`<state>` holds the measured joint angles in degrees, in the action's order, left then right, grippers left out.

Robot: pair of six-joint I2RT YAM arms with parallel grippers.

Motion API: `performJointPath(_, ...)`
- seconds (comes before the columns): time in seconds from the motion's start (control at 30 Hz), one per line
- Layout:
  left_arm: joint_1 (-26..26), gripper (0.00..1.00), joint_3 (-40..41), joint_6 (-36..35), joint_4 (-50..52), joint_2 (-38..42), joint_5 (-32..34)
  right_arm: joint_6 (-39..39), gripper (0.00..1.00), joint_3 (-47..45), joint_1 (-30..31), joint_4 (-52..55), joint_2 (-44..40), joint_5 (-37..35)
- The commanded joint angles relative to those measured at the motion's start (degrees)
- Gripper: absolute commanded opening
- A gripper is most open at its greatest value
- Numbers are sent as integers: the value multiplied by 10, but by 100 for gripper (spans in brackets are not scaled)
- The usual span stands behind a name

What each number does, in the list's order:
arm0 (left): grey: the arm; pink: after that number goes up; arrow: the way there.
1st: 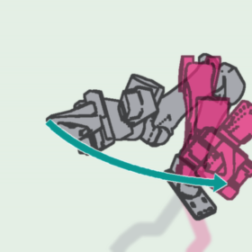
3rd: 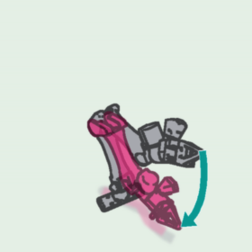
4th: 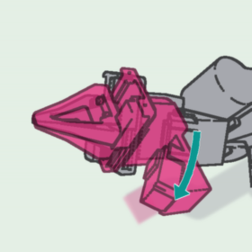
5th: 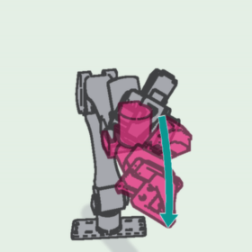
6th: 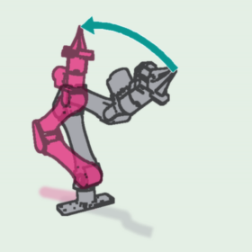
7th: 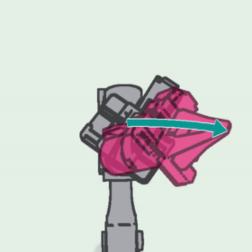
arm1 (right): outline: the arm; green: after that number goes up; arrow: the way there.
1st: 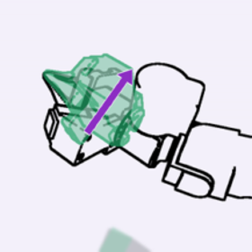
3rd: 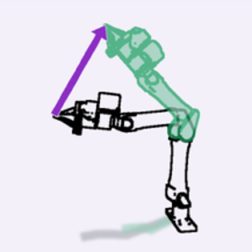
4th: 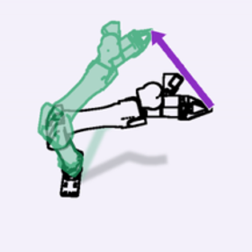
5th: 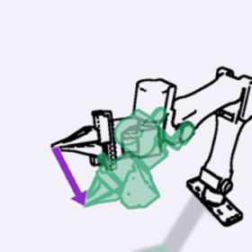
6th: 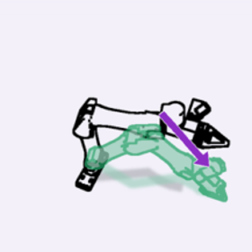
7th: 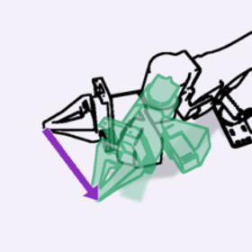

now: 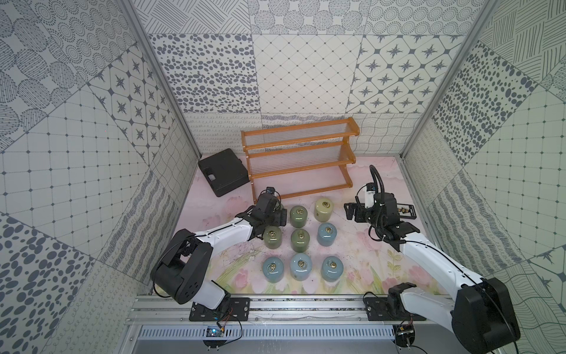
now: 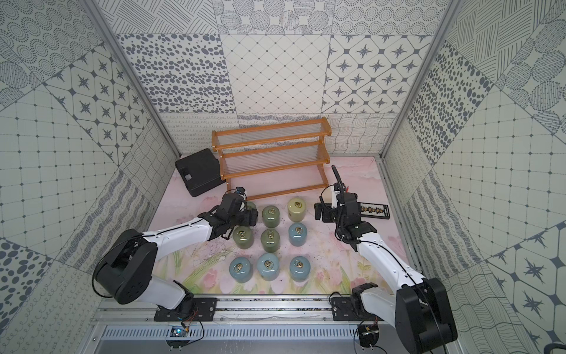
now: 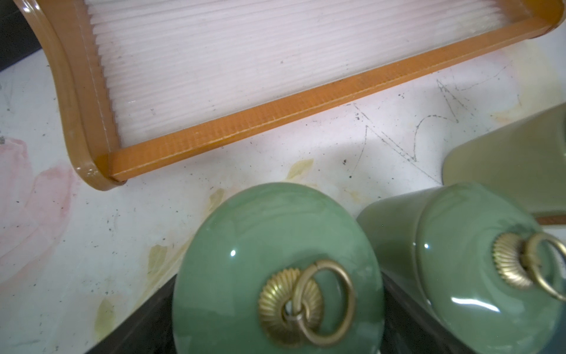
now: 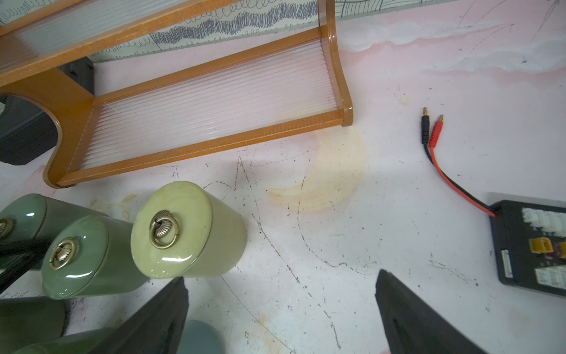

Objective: Remove the tea canisters from the shelf
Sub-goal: Place the tea canister at the center of the board, then reset both arms

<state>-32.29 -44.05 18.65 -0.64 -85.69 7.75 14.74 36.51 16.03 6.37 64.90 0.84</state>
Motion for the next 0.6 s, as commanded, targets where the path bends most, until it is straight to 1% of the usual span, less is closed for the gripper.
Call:
performJointPath(0.0,-2,96,2,-3,9,10,4,-1,99,-1,-2,-25,5,-3)
performJointPath(0.27,-4,97,-1,-21,45,24,42,0,99,0,-2,-26,5,-2)
performJointPath(0.57,-4,97,-2,-24,58,31,55,1,99,-1,-2,-28,5,1)
